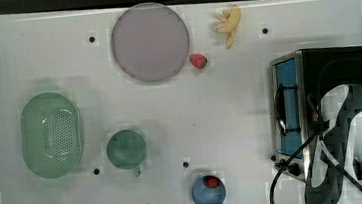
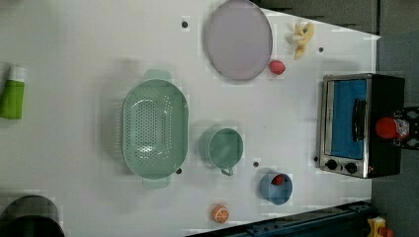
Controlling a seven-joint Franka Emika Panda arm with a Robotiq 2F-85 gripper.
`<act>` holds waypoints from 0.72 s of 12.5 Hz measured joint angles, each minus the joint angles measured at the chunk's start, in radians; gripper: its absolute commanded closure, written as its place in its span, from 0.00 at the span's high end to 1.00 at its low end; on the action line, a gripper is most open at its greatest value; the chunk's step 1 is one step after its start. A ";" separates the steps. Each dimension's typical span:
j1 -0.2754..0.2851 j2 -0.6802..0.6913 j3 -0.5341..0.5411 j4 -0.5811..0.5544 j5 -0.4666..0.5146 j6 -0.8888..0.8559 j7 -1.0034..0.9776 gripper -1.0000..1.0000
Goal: Pick Ketchup from oven and place it on table.
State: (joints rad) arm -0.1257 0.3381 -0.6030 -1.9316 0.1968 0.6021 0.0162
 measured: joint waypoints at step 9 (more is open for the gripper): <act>0.056 -0.069 0.006 0.144 -0.122 -0.188 0.007 0.64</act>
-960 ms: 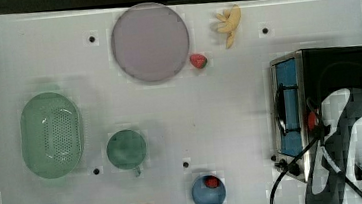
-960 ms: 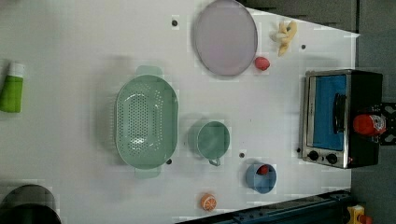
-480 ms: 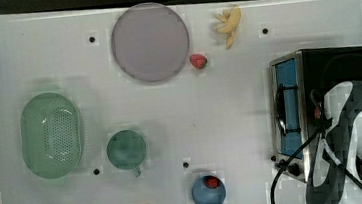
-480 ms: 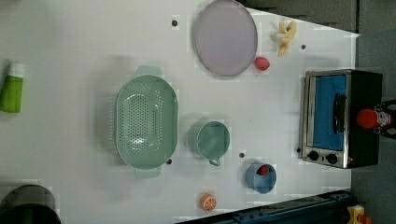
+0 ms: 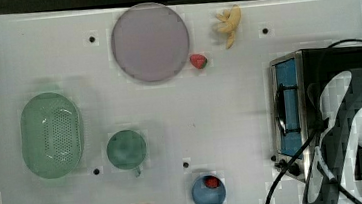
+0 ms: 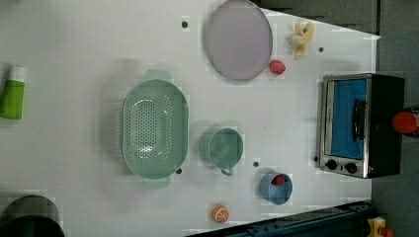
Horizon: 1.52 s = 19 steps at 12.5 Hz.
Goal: Pick Ketchup from oven and place it on table.
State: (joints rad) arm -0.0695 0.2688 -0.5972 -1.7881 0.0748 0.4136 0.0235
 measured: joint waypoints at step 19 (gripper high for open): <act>0.218 -0.169 0.434 -0.259 -0.011 0.061 -0.055 0.64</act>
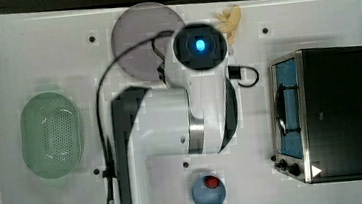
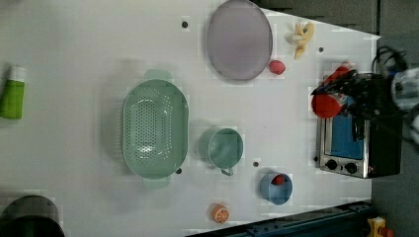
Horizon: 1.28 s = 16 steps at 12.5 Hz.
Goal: Pick Ketchup from oven and place it on table.
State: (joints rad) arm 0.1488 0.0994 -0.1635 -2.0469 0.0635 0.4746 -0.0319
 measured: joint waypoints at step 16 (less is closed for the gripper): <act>0.011 0.236 -0.005 -0.248 -0.009 0.413 0.004 1.00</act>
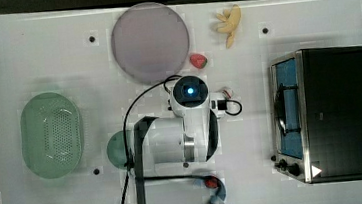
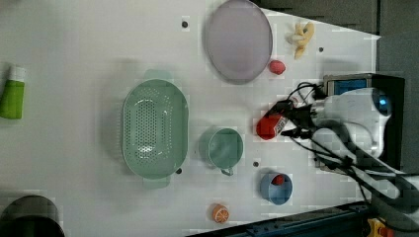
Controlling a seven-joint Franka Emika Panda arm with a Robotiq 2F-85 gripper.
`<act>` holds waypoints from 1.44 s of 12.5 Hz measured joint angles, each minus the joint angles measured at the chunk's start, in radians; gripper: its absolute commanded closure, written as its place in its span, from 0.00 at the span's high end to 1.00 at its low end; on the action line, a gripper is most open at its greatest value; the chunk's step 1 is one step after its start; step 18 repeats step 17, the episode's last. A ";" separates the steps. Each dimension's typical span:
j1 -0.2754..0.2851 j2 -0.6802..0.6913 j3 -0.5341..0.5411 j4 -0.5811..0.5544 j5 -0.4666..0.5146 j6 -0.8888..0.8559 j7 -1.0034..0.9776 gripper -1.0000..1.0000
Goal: Pick Ketchup from oven and place it on table.
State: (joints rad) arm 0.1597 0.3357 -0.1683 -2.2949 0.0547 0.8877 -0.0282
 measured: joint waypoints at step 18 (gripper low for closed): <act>0.000 -0.335 -0.003 0.740 -0.058 -0.882 0.003 1.00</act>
